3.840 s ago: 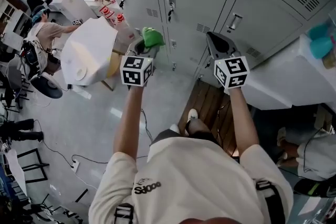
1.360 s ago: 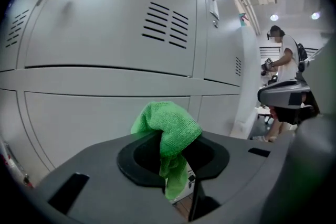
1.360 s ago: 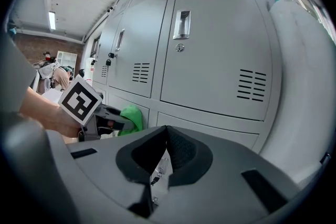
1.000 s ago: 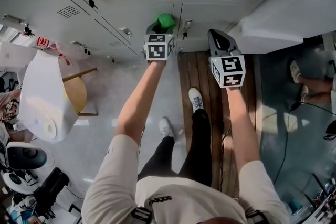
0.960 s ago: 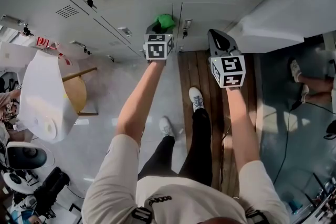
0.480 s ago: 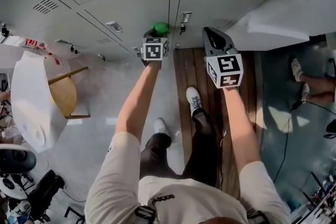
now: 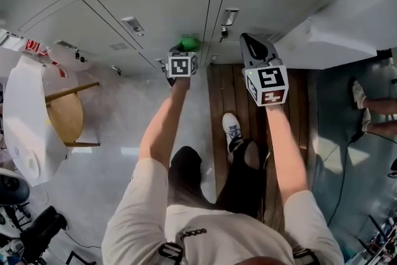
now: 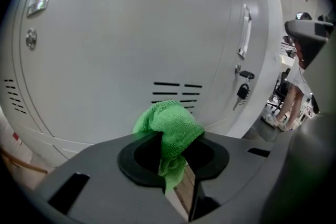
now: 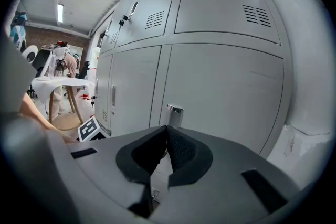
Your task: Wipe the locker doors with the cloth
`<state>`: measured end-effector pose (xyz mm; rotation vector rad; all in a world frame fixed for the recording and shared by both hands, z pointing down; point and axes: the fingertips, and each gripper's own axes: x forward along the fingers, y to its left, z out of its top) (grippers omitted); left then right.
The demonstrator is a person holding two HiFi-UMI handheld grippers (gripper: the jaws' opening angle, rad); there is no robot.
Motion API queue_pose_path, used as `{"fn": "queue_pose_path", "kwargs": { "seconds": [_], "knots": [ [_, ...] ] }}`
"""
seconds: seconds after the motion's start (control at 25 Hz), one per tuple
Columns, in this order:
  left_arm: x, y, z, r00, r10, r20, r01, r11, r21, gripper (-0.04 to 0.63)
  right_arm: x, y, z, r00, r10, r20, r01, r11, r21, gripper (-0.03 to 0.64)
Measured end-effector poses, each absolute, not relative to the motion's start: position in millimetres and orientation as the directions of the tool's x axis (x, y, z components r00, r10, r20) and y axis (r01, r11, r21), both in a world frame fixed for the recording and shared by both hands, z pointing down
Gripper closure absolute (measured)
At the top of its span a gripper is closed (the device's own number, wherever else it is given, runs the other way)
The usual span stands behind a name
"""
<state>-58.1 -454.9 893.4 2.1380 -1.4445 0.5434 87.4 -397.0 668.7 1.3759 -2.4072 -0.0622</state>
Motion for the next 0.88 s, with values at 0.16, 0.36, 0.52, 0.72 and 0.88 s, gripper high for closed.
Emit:
{"fn": "queue_pose_path", "kwargs": {
  "seconds": [0.16, 0.36, 0.52, 0.72, 0.88],
  "knots": [
    [-87, -452, 838, 0.302, -0.781, 0.546, -0.952, -0.281, 0.125, 0.486, 65, -380, 642, -0.486, -0.827, 0.283, -0.809, 0.548, 0.213, 0.607],
    [-91, -447, 720, 0.331, -0.833, 0.443, -0.940, -0.332, 0.077, 0.486, 50, -360, 580, -0.483, -0.831, 0.277, -0.812, 0.543, 0.214, 0.607],
    [-93, -442, 624, 0.340, -0.879, 0.335, -0.937, -0.348, 0.039, 0.486, 32, -344, 531, -0.500, -0.824, 0.265, -0.795, 0.558, 0.236, 0.607],
    [-118, -440, 572, 0.318, -0.909, 0.268, -0.948, -0.306, 0.087, 0.486, 14, -342, 498, -0.516, -0.819, 0.249, -0.787, 0.569, 0.238, 0.607],
    [-149, -441, 605, 0.254, -0.902, 0.348, -0.966, -0.256, 0.042, 0.486, -6, -345, 509, -0.537, -0.806, 0.250, -0.776, 0.588, 0.228, 0.607]
  ]
}}
